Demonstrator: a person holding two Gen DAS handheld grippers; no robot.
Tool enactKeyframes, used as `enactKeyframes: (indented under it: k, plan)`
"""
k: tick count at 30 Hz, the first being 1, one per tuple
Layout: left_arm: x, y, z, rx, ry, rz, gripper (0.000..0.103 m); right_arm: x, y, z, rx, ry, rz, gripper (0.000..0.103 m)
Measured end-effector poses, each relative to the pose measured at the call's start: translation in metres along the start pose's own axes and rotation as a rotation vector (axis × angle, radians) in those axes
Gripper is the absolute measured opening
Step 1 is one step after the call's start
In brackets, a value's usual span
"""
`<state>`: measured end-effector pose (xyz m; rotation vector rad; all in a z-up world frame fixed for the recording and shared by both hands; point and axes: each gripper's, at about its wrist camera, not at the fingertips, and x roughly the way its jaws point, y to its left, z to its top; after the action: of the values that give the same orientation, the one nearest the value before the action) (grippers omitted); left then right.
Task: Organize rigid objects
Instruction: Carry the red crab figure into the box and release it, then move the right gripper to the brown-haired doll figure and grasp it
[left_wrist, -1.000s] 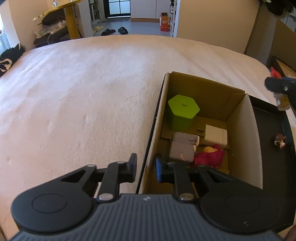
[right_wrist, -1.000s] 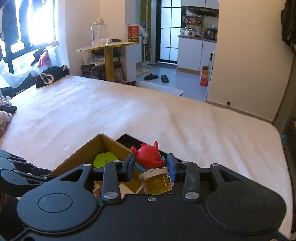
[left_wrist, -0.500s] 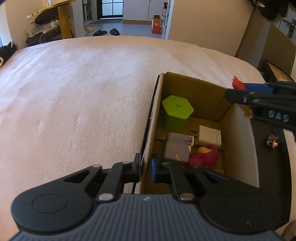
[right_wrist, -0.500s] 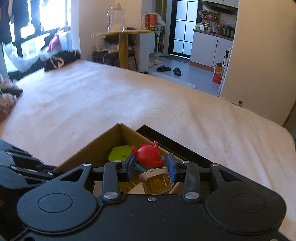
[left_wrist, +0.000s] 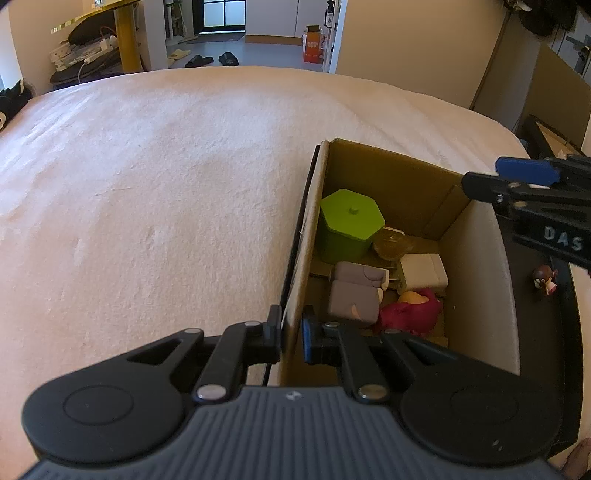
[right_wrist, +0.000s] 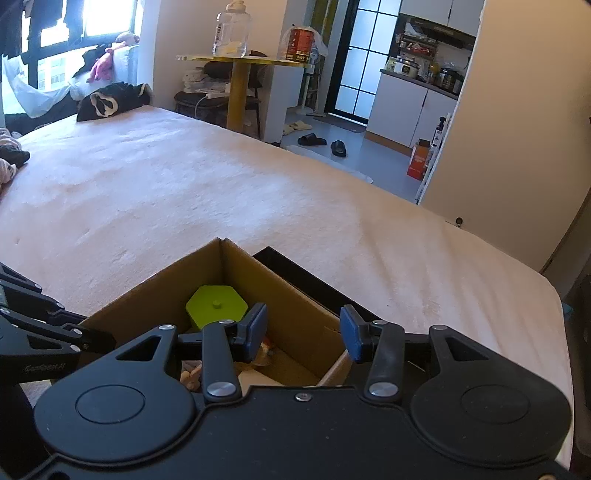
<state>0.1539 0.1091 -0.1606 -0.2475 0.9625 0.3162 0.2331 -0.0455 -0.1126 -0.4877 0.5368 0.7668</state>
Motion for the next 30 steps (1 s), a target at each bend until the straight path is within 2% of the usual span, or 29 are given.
enactKeyframes:
  k: [4, 13, 30]
  plan:
    - [0.0, -0.003, 0.001, 0.014, 0.006, 0.015, 0.01, -0.01, -0.008, 0.0, 0.022, -0.02, -0.006, 0.05]
    - [-0.004, -0.013, 0.0, 0.052, 0.011, 0.067, 0.01, -0.026, -0.027, -0.007, 0.074, -0.027, -0.026, 0.056]
    - [-0.007, -0.029, 0.002, 0.07, 0.035, 0.159, 0.011, -0.04, -0.042, -0.03, 0.11, -0.031, -0.015, 0.058]
